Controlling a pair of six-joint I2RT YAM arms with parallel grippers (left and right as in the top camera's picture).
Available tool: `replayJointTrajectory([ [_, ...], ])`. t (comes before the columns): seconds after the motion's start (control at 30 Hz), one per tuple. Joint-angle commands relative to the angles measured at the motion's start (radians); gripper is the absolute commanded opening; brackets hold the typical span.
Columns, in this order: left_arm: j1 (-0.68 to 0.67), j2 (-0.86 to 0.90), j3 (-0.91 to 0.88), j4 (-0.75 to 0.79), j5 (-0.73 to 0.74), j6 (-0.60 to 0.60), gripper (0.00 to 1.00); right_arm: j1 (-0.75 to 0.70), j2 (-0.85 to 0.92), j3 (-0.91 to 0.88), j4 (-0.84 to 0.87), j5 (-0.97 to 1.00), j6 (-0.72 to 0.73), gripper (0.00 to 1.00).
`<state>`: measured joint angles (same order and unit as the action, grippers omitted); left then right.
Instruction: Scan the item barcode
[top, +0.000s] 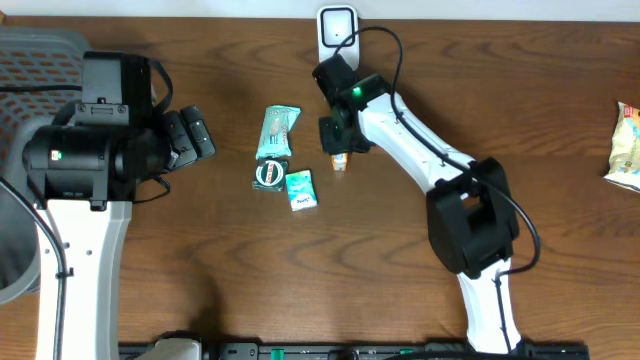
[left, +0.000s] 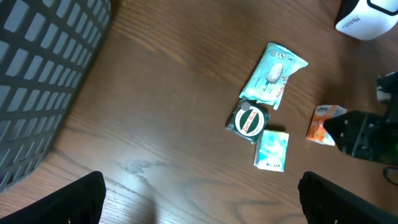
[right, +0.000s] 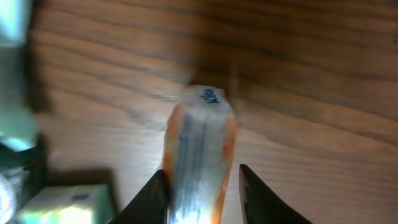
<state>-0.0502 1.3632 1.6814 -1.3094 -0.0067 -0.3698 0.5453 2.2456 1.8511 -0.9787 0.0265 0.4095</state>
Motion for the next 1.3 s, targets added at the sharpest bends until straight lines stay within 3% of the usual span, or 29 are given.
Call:
replayJointTrajectory([
  [0.0,0.003,-0.005,0.002,-0.004,-0.013,-0.012,0.98,-0.012,0.019,0.001,-0.029,0.116,0.016,0.33],
  [0.23,0.003,-0.005,0.002,-0.004,-0.013,-0.012,0.98,-0.063,-0.029,0.002,-0.123,0.183,0.024,0.41],
  [0.43,0.003,-0.005,0.002,-0.004,-0.013,-0.012,0.98,-0.097,-0.049,0.001,-0.169,0.096,-0.051,0.45],
  [0.53,0.003,-0.005,0.002,-0.003,-0.013,-0.012,0.98,-0.116,-0.048,0.0,-0.158,0.067,-0.081,0.57],
  [0.63,0.003,-0.005,0.002,-0.004,-0.013,-0.012,0.98,-0.147,-0.048,0.0,-0.115,-0.04,-0.085,0.61],
  [0.73,0.003,-0.005,0.002,-0.004,-0.013,-0.012,0.97,-0.187,-0.047,-0.001,-0.075,-0.238,-0.179,0.59],
  [0.87,0.003,-0.005,0.002,-0.004,-0.013,-0.012,0.98,-0.233,-0.047,-0.008,-0.072,-0.303,-0.239,0.57],
  [1.0,0.003,-0.005,0.002,-0.004,-0.013,-0.012,0.98,-0.276,-0.047,-0.041,-0.056,-0.415,-0.288,0.49],
  [1.27,0.003,-0.005,0.002,-0.004,-0.013,-0.012,0.97,-0.303,-0.047,-0.225,0.143,-0.608,-0.298,0.5],
])
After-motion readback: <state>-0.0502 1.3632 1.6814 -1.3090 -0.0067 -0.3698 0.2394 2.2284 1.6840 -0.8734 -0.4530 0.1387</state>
